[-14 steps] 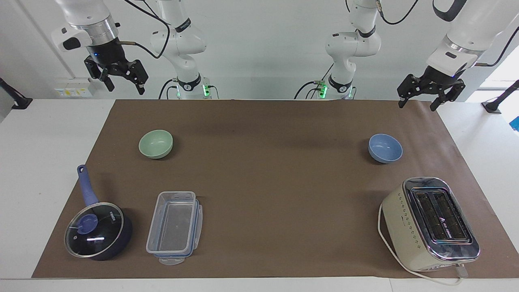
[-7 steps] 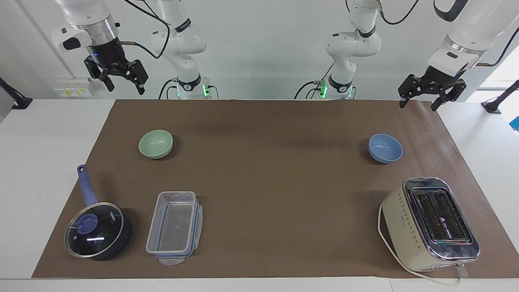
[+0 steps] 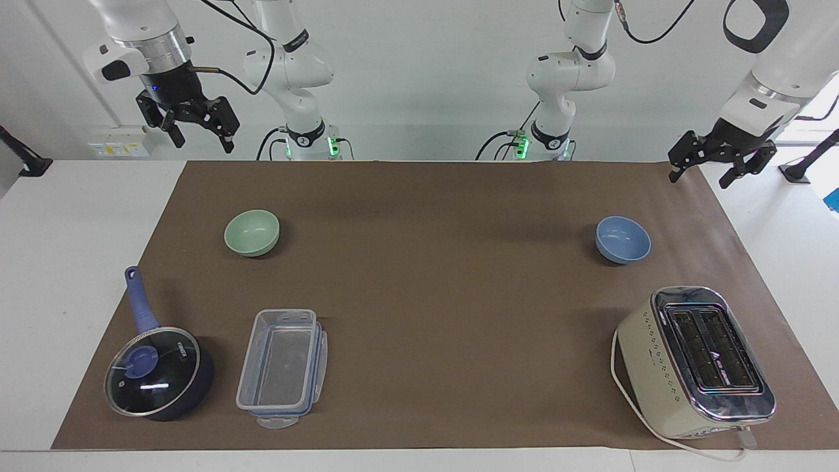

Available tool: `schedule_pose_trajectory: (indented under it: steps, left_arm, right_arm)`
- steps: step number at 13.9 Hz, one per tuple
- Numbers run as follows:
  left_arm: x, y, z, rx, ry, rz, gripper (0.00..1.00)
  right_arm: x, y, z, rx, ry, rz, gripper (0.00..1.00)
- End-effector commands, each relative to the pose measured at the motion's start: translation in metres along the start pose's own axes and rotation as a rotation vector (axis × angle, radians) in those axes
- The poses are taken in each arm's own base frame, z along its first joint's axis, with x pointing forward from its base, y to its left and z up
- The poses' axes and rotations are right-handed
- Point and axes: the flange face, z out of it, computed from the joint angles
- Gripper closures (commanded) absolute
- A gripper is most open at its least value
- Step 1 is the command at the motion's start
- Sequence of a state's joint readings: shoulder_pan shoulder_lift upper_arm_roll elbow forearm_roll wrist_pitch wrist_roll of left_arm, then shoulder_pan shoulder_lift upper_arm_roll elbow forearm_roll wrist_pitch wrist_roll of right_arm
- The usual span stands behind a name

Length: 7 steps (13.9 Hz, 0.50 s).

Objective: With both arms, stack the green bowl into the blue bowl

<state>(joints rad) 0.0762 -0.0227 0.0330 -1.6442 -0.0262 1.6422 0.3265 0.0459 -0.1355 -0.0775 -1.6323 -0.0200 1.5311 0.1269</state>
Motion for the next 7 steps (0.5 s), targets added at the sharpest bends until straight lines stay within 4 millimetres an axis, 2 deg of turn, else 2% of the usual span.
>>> schedule_pose_trajectory:
  steps: [1, 3, 7]
  left_arm:
    - [-0.015, -0.029, 0.035, 0.017, 0.023, 0.031, 0.0]
    - [-0.02, -0.046, 0.06, 0.024, 0.033, 0.026, 0.0]
    - [-0.03, -0.066, 0.117, 0.006, 0.057, -0.025, 0.0]
  right_arm:
    - [-0.002, 0.001, 0.0, 0.014, -0.007, -0.015, 0.0]
    - [-0.002, 0.001, -0.001, 0.014, -0.005, -0.015, 0.0]
    - [-0.002, 0.003, -0.001, 0.015, -0.005, -0.012, 0.0]
